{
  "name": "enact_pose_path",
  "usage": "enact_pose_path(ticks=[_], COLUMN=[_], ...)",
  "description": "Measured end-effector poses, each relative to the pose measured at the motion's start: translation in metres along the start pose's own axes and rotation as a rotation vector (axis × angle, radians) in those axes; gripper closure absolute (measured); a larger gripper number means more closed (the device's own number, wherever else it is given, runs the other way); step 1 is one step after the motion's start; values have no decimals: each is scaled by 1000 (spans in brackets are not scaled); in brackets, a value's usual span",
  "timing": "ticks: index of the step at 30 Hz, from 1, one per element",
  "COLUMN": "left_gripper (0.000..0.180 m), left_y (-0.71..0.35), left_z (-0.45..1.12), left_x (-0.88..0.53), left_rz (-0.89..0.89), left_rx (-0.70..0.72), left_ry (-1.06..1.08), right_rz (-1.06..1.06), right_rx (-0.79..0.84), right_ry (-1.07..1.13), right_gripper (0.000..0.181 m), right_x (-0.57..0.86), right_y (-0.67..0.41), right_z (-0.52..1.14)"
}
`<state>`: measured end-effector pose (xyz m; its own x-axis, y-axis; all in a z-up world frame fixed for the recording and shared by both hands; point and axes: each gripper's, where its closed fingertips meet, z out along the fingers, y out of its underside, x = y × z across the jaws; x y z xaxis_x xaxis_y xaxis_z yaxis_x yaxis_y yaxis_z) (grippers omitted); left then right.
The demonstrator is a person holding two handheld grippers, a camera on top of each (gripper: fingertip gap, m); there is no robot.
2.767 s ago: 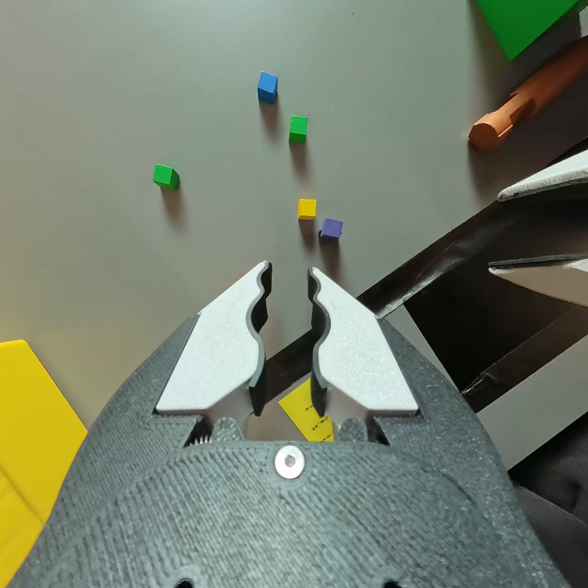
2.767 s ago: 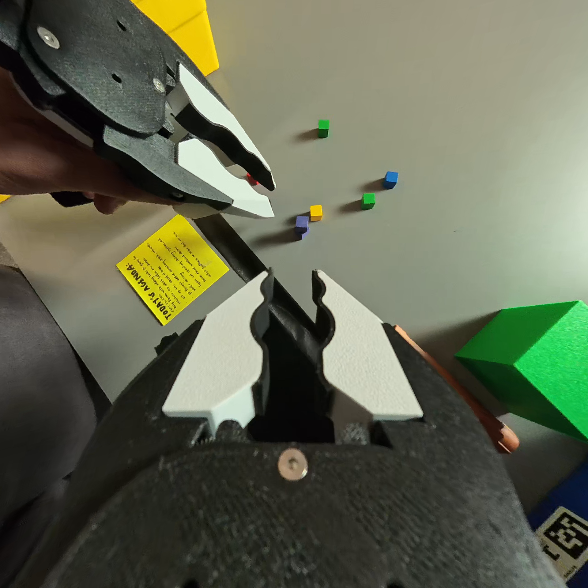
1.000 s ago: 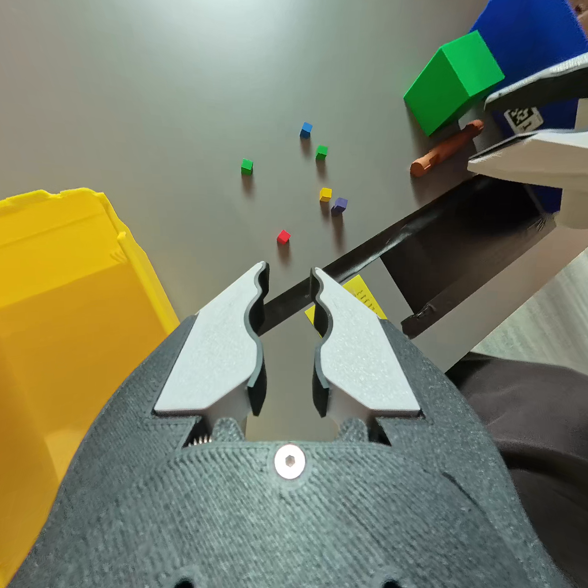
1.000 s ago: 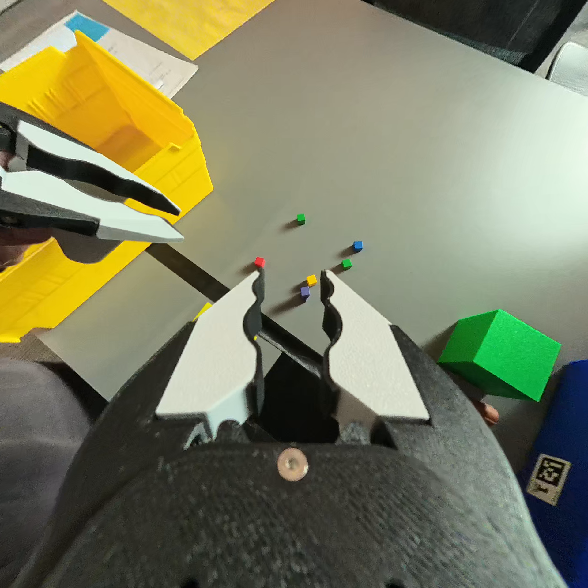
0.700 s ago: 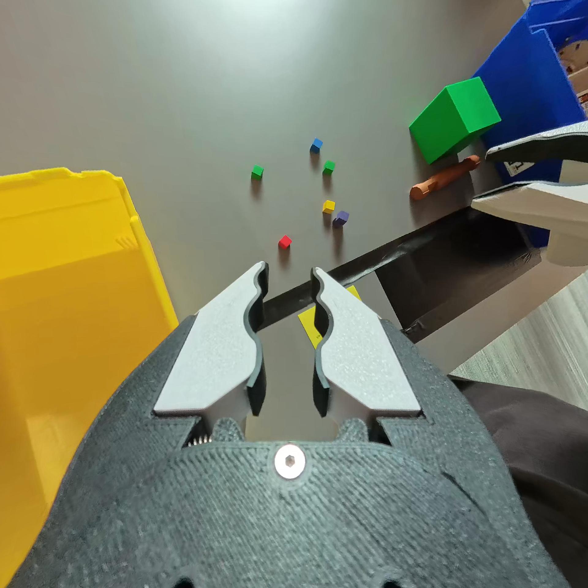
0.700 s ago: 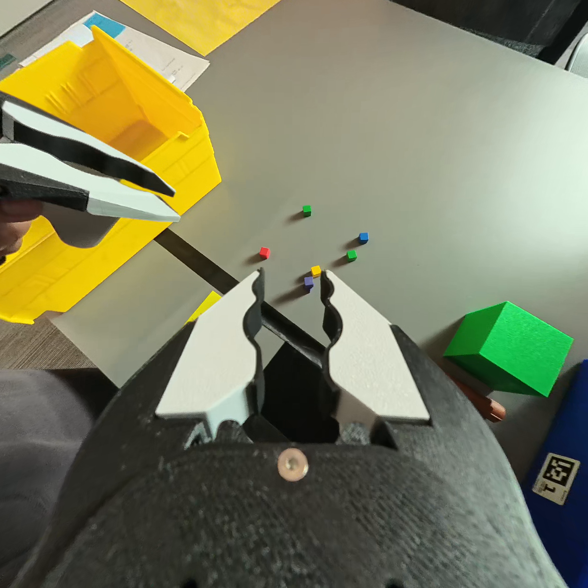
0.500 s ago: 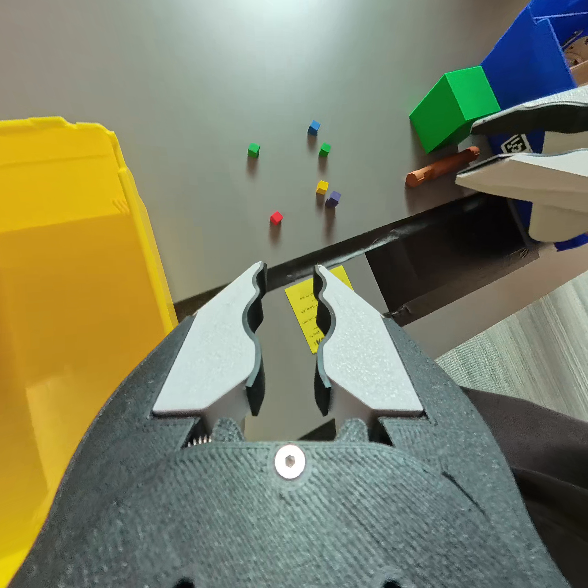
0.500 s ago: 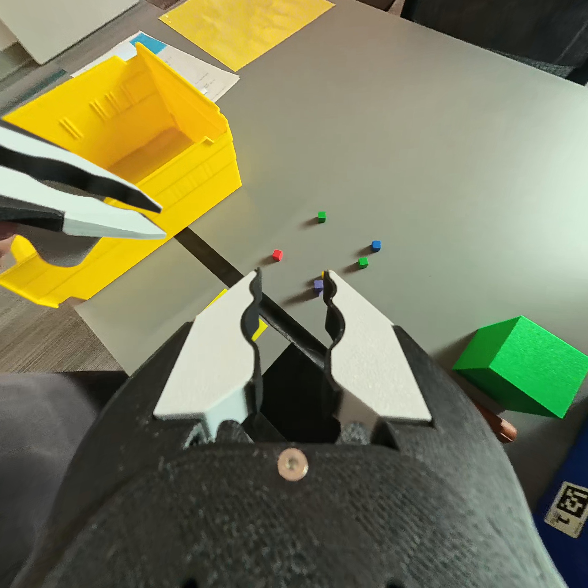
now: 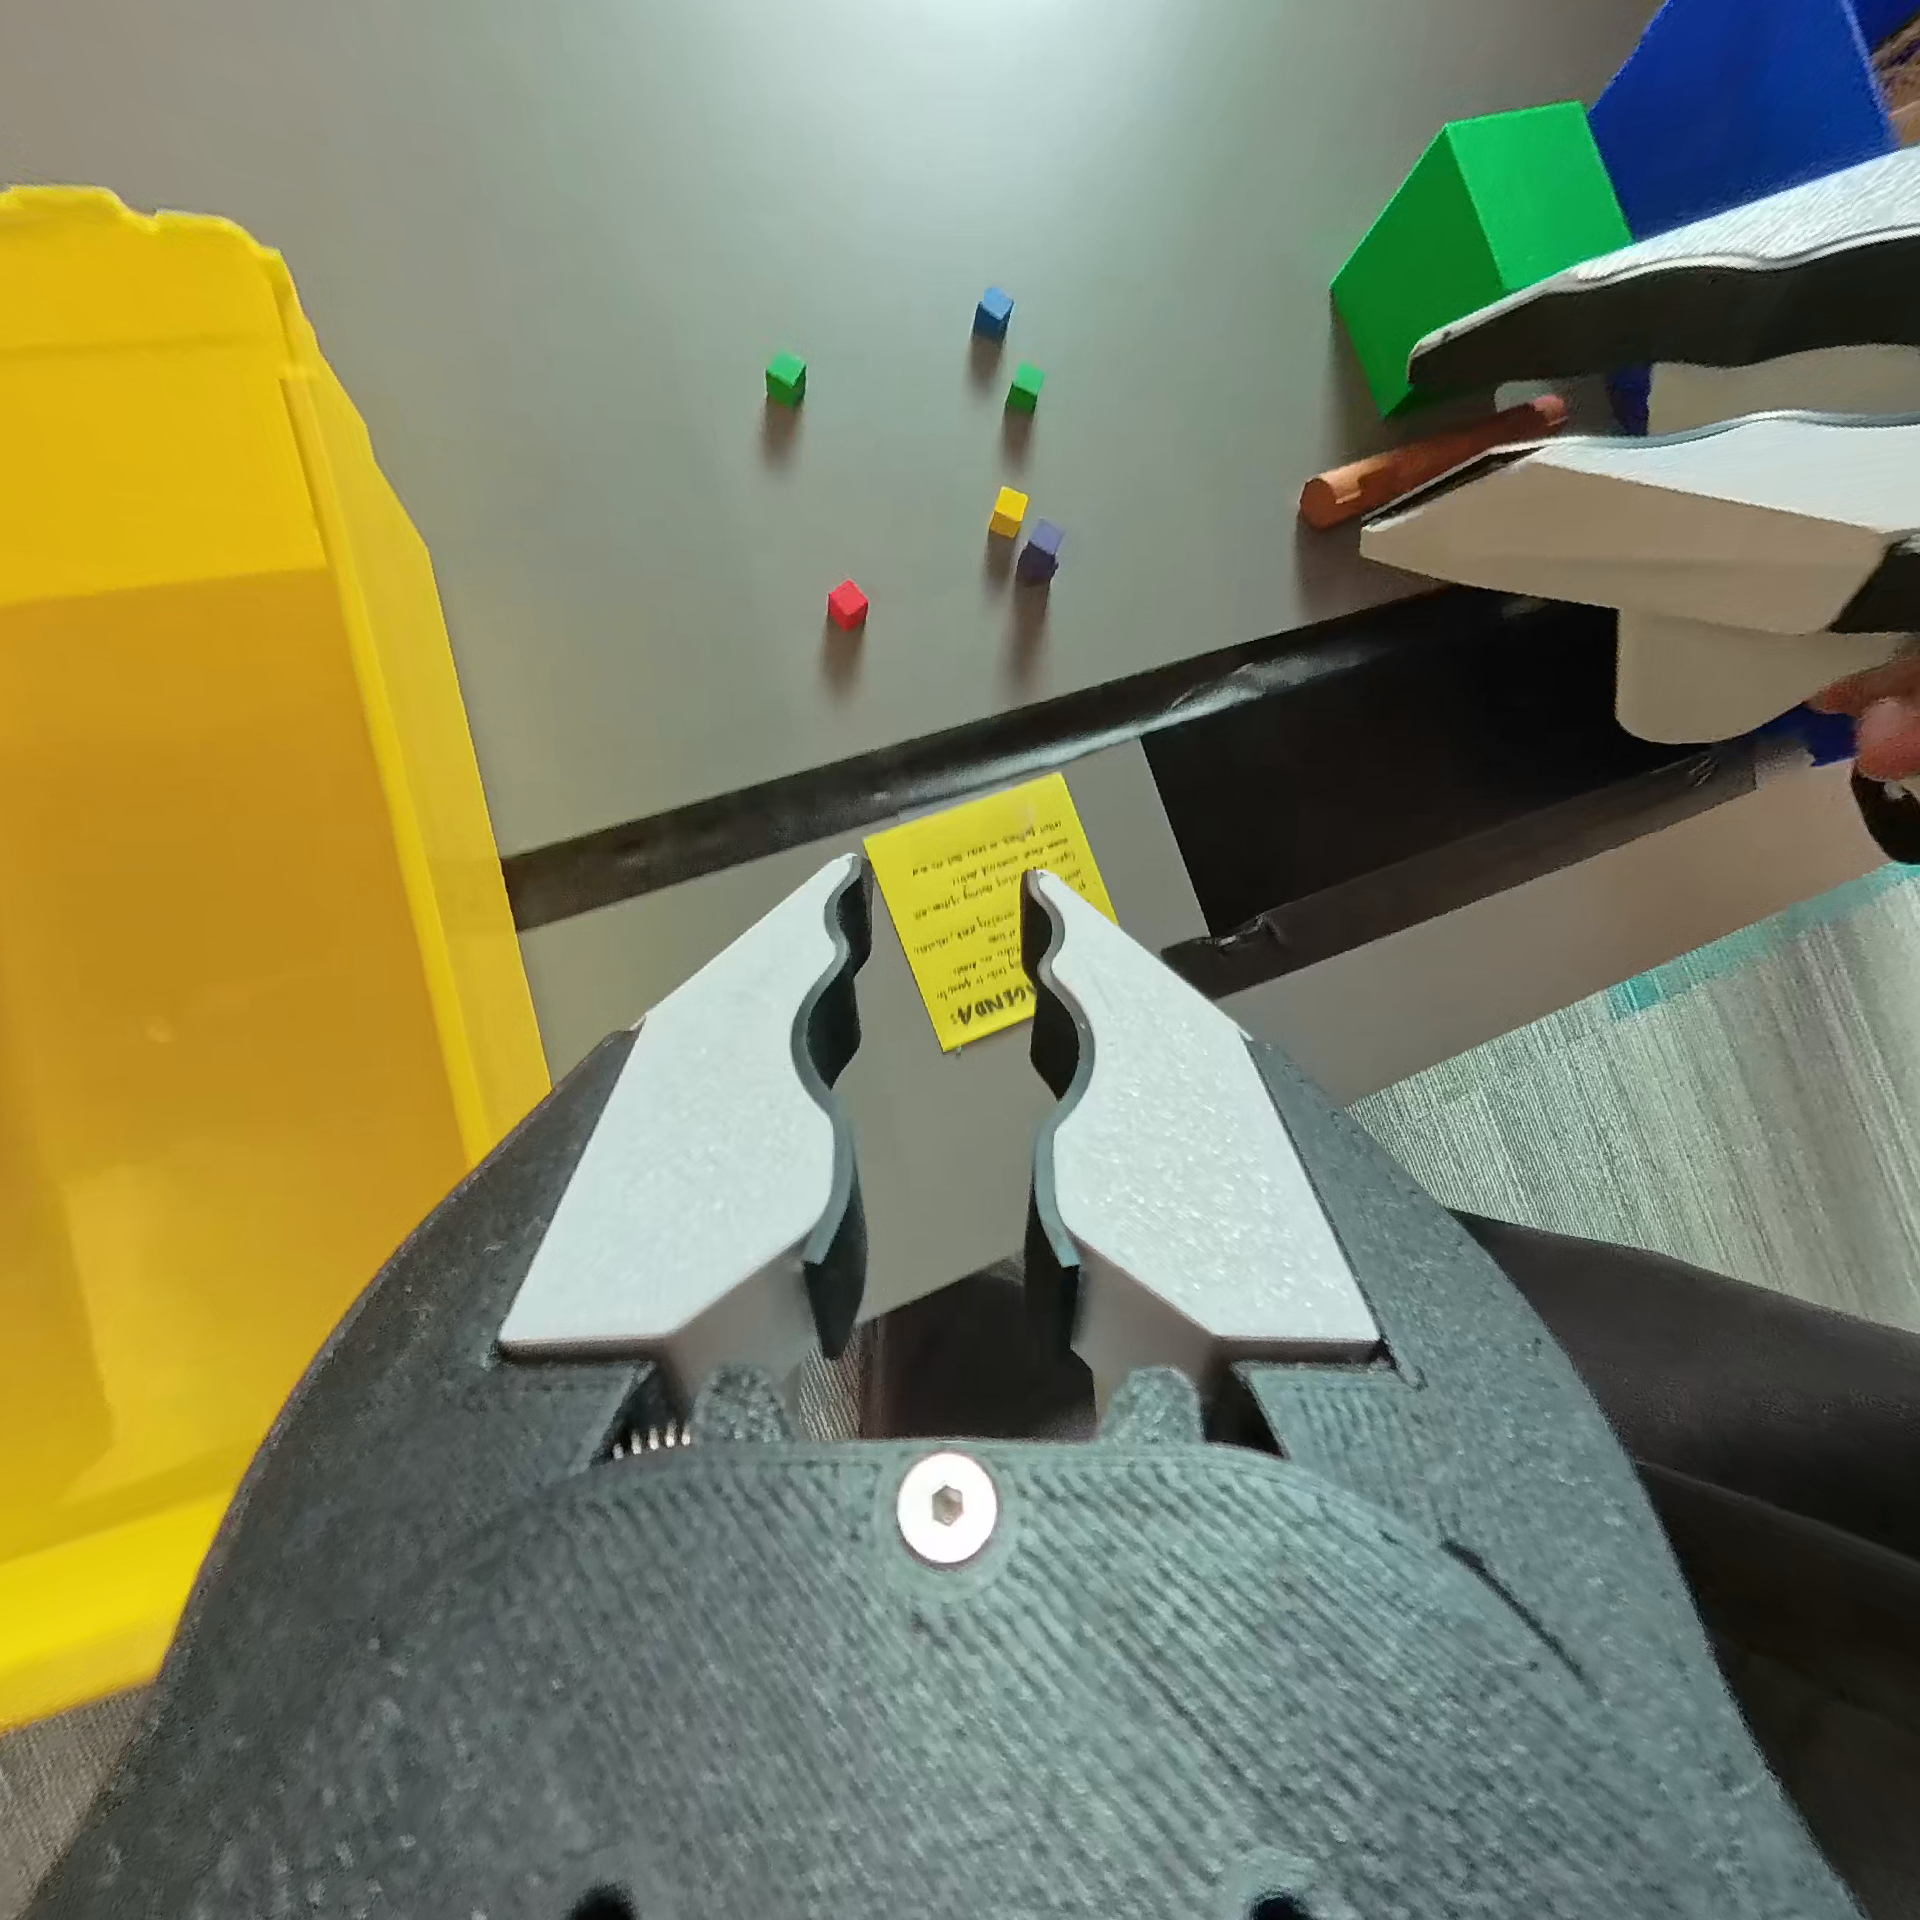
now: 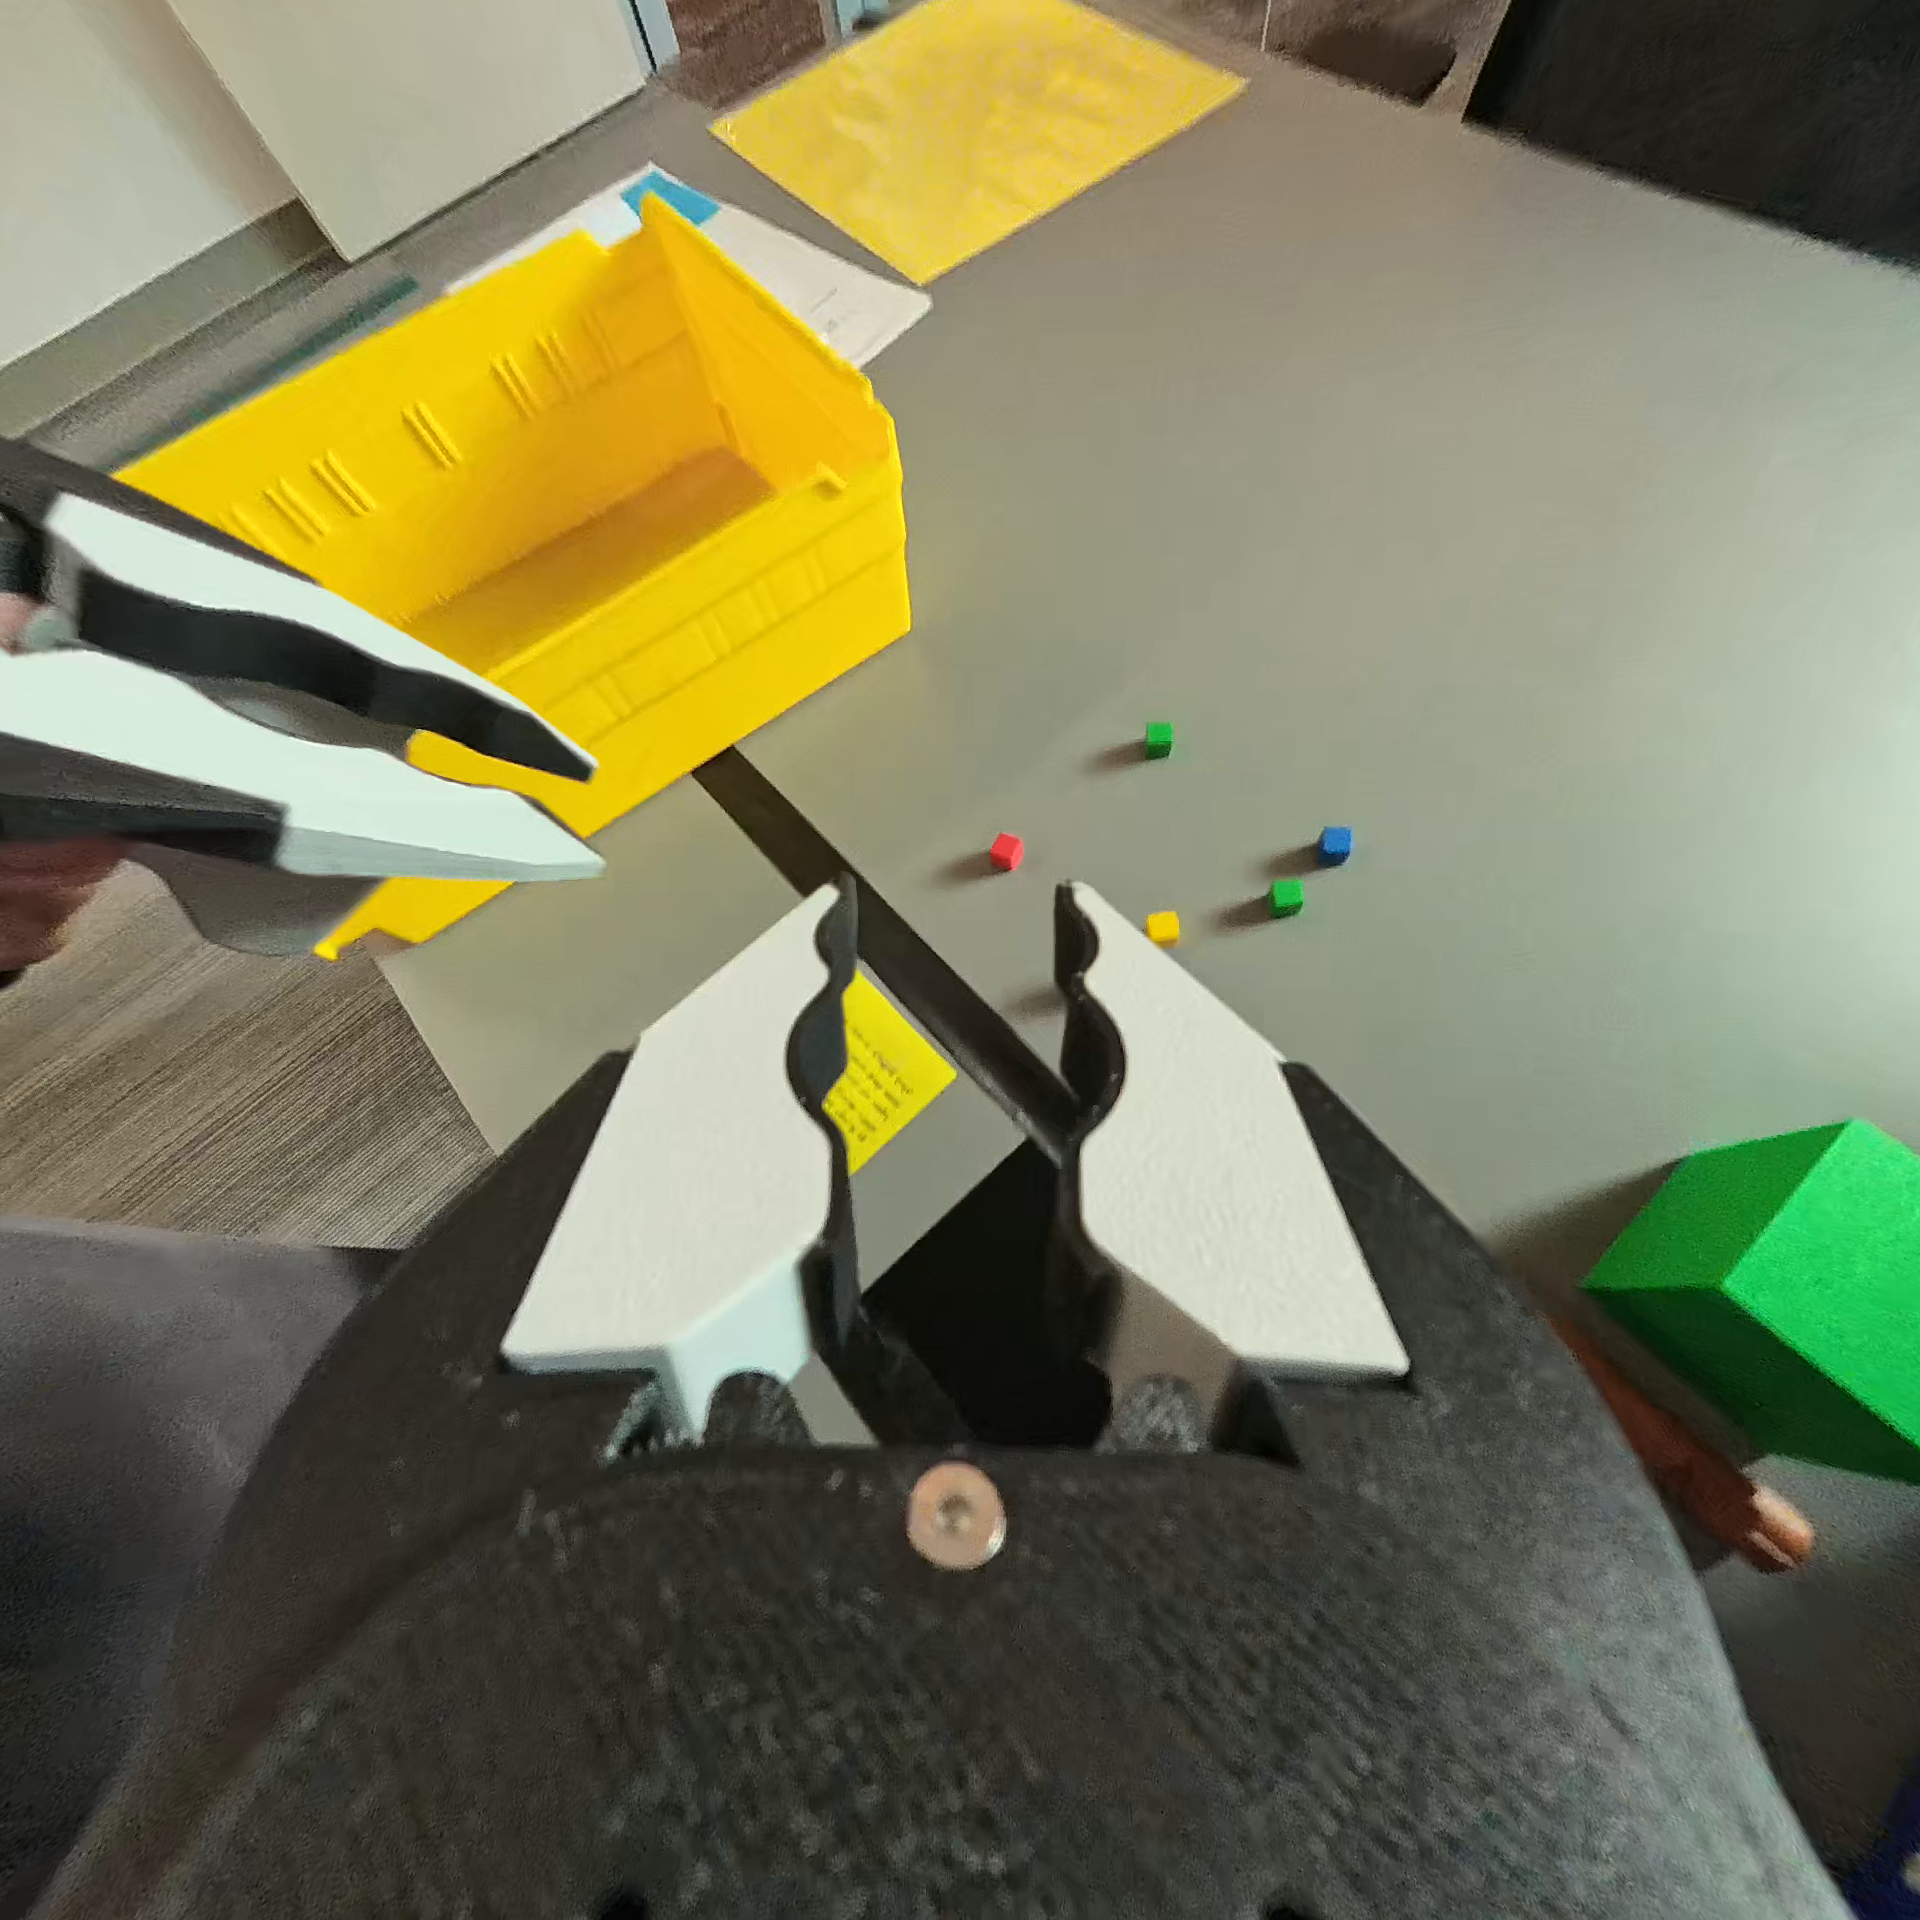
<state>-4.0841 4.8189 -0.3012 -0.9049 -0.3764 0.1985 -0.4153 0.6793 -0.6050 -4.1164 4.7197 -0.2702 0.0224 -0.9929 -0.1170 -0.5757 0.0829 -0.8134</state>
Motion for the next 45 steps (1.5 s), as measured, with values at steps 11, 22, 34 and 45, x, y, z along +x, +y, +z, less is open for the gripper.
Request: enact_pose_path(ticks=[11,22,34,45], left_gripper=[150,142,139,155], left_y=[-58,-64,-65,-81], left_z=[5,2,29,67], left_x=[-20,-42,-23,-11], left_rz=[115,113,129,234], left_rx=[13,-12,-13,-24], left_ry=[67,182,248,272], right_rz=[-52,-6,185,111], right_rx=[16,5,407,128], right_ry=[115,246,144,84], right_gripper=[141,138,137,136], right_x=[16,20,68,8], right_y=[-69,-85,-145,-67], right_z=[-13,-15,-91,-25])
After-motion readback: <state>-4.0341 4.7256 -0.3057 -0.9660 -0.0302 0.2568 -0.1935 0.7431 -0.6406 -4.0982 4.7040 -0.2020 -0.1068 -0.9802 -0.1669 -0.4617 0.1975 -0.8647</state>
